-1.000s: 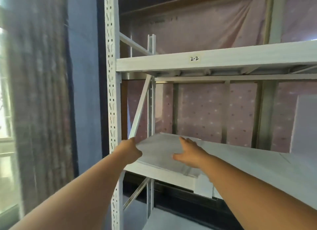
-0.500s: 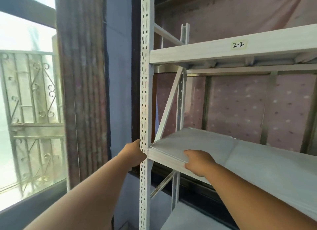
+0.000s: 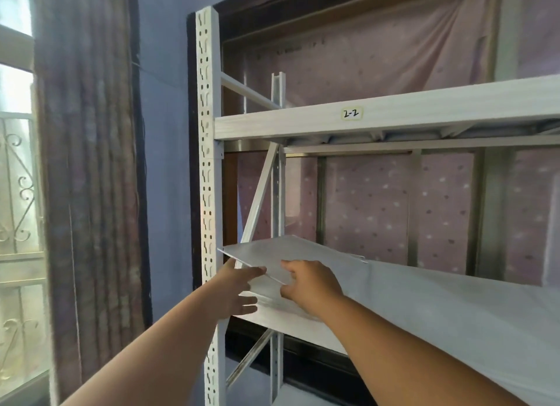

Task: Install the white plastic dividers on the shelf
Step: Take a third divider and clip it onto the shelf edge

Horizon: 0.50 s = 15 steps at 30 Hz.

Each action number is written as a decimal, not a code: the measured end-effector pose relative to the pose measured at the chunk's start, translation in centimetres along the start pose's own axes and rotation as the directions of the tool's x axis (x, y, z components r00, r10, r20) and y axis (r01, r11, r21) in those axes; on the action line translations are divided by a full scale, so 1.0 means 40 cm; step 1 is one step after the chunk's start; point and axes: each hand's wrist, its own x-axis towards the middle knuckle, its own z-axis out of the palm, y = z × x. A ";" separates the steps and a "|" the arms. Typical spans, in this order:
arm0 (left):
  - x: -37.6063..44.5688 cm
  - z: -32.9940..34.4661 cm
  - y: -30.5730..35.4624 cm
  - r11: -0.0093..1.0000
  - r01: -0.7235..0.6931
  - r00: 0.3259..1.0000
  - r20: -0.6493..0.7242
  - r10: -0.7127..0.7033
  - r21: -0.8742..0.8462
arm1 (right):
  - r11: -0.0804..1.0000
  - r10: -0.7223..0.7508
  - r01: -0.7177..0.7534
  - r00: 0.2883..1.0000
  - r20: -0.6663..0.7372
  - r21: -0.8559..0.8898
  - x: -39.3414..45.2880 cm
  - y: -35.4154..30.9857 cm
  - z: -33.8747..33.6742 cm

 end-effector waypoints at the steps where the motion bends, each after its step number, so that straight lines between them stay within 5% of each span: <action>1: 0.000 0.019 0.010 0.997 -0.054 0.998 0.042 0.057 -0.059 | 0.999 0.004 -0.003 1.000 -0.016 0.052 -0.002 0.005 -0.014; 6: -0.010 0.126 0.062 0.922 -0.304 0.914 0.198 0.353 -0.242 | 0.980 0.005 0.003 0.999 -0.038 0.200 -0.012 0.038 -0.078; 15: -0.028 0.351 0.161 0.861 -0.508 0.817 0.303 0.491 -0.026 | 0.839 0.132 -0.121 0.991 0.017 0.531 -0.047 0.167 -0.201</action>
